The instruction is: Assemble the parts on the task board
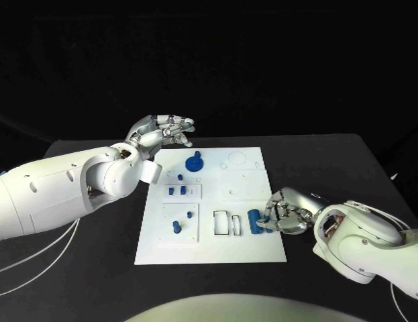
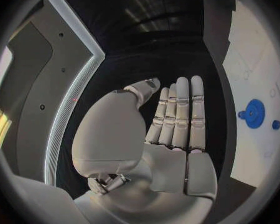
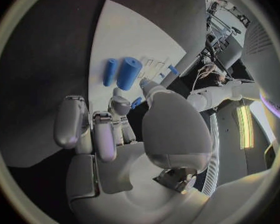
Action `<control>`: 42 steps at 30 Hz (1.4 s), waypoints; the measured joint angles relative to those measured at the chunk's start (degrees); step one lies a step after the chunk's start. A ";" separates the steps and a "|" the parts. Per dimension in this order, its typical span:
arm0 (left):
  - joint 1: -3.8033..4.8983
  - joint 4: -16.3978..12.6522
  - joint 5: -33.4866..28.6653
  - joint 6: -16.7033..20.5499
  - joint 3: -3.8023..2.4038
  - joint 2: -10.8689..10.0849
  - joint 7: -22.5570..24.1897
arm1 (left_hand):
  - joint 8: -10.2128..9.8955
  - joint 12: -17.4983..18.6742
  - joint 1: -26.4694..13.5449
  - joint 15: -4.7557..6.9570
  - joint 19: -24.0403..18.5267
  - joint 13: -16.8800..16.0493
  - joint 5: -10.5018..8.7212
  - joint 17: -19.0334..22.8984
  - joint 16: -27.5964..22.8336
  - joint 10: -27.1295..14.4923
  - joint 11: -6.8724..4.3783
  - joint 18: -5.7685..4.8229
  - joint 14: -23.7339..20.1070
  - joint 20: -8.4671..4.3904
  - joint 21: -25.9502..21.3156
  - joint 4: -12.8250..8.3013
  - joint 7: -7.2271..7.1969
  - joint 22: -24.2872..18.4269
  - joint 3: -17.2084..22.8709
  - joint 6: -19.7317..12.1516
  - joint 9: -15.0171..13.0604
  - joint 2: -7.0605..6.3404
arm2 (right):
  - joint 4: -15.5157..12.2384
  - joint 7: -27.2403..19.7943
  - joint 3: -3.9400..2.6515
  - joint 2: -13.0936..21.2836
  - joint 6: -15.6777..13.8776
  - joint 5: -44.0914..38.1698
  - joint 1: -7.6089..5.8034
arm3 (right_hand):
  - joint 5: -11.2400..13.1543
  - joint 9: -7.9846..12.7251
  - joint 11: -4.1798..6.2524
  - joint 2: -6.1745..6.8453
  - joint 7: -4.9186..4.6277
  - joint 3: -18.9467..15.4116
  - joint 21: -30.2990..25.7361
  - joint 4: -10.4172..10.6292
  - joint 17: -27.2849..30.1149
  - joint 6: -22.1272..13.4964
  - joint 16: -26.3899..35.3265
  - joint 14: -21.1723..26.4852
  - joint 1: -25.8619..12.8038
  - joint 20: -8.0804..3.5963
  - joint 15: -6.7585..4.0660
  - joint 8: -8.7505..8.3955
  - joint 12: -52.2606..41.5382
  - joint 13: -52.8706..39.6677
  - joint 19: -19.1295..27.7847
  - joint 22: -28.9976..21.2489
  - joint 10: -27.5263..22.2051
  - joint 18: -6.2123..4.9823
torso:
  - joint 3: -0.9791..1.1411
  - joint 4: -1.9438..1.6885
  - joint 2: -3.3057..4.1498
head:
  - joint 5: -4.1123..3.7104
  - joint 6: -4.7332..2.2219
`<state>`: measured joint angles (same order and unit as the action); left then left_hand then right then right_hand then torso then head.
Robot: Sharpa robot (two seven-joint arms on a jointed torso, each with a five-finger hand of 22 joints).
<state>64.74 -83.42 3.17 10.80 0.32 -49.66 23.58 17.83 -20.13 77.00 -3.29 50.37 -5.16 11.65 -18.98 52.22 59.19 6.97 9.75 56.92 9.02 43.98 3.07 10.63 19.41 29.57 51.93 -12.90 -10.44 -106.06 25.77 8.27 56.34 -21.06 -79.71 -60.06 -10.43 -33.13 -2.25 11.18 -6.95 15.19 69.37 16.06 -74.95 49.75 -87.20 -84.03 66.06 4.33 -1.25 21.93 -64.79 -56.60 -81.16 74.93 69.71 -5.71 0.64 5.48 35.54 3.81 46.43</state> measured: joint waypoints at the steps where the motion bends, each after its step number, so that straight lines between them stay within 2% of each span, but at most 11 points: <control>1: 0.00 -0.02 0.00 0.00 0.00 -0.02 0.00 | 0.00 0.00 0.00 0.00 0.00 0.00 0.00 0.00 -0.19 0.00 0.00 0.00 0.00 0.00 0.00 0.00 0.00 0.00 0.00 0.00 -0.02 0.00 | 0.18 0.18 0.00 -0.31 -0.01 -0.40 0.13 | -0.16 -0.04 0.00 0.00 0.00 0.00 0.00 0.00 0.00 0.00 0.00 0.00 0.00 0.00 0.00 0.00 0.00 -0.03 0.00 0.00 0.00 0.00 | 0.02 0.02 0.02 | 0.03 0.02; 13: 0.00 -0.16 0.00 -0.01 0.00 -0.16 0.01 | 0.00 0.00 0.00 0.00 0.00 0.00 0.00 0.01 -0.19 0.00 0.00 0.00 0.00 0.00 0.00 0.00 0.00 -0.02 0.00 0.00 -0.04 0.00 | 2.35 1.56 0.00 -3.36 -0.08 -3.59 1.01 | -0.21 -0.11 0.00 0.00 0.00 -0.16 -0.02 0.16 0.01 0.00 0.00 0.00 0.00 0.00 0.00 0.00 0.00 -0.13 0.01 -0.01 0.00 0.00 | 0.16 0.06 0.05 | 0.42 0.21; 26: 0.00 -0.21 0.00 -0.03 0.00 -0.26 -0.01 | 0.00 0.21 0.00 0.00 0.00 0.00 0.00 -0.05 -0.19 0.00 0.00 0.00 0.00 0.00 0.00 -0.02 0.00 -0.07 -0.02 0.00 -0.03 0.00 | 4.56 2.39 0.02 -5.78 0.40 -5.00 1.94 | -1.00 -0.48 0.00 -0.34 0.20 -0.40 -0.03 0.40 0.02 0.20 0.01 0.00 -0.30 0.00 0.01 0.00 0.00 -1.12 0.01 -0.02 0.00 0.00 | 0.13 0.07 0.06 | 0.83 0.69; 33: 0.00 -0.27 0.00 -0.07 0.00 -0.32 -0.08 | 0.00 0.21 0.00 0.00 0.00 0.00 0.00 -0.05 -0.19 0.00 0.00 0.00 0.00 0.00 0.00 -0.16 0.00 -0.07 -0.16 0.00 -0.03 0.00 | 5.06 2.92 -0.03 -6.40 1.07 -5.73 2.05 | -1.33 -1.08 0.22 -1.54 0.58 -0.65 -0.03 0.31 0.02 1.00 -0.22 -0.01 0.90 -0.15 -0.42 0.66 -0.53 -2.12 -0.13 -0.03 0.22 -0.01 | 0.06 0.12 0.05 | 0.97 0.83; 36: 0.00 -0.29 0.00 -0.07 0.00 -0.35 -0.10 | 0.00 0.21 0.00 0.00 0.00 0.00 0.00 -0.04 -0.19 0.00 0.00 0.00 0.00 0.00 -0.22 -0.16 0.00 -0.06 -0.16 0.00 -0.03 0.00 | 5.15 3.07 -0.06 -6.63 1.14 -6.04 2.10 | -1.67 -1.24 0.36 -2.08 0.64 -0.65 0.17 0.31 0.02 1.14 -0.22 -0.01 1.45 -0.21 -0.42 0.67 -1.07 -2.88 -0.19 -0.02 0.69 0.88 | 0.04 0.11 0.05 | 0.97 0.84; 42: 0.00 -0.30 0.00 -0.09 0.00 -0.40 -0.13 | 0.00 0.21 0.00 -0.04 0.00 0.00 0.00 -0.04 -0.19 0.00 0.00 0.00 -0.03 0.00 -0.22 -0.16 0.00 -0.11 -0.16 0.00 -0.02 0.00 | 5.02 3.18 -0.05 -6.78 0.61 -6.43 2.30 | -1.66 -1.63 1.02 -3.04 0.94 -0.66 1.00 0.34 0.03 2.59 -0.48 0.00 2.41 -0.52 -0.83 1.52 -3.20 -5.81 -0.51 0.02 2.90 0.88 | 0.04 0.06 0.02 | 0.97 0.88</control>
<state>64.74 -83.72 3.17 10.71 0.32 -50.06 23.46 17.83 -19.93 77.00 -3.32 50.37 -5.16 11.65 -19.02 52.03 59.19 6.97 9.74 56.89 9.02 43.76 2.91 10.63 19.30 29.41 51.93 -12.93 -10.44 -101.03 28.96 8.22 49.56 -20.45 -86.15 -57.76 -12.09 -34.76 -1.23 8.15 -6.01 14.54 70.36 16.40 -74.92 52.34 -87.69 -84.03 68.48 3.80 -2.08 23.45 -67.99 -62.40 -81.67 74.95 72.61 -4.83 0.68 5.54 35.56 4.78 47.31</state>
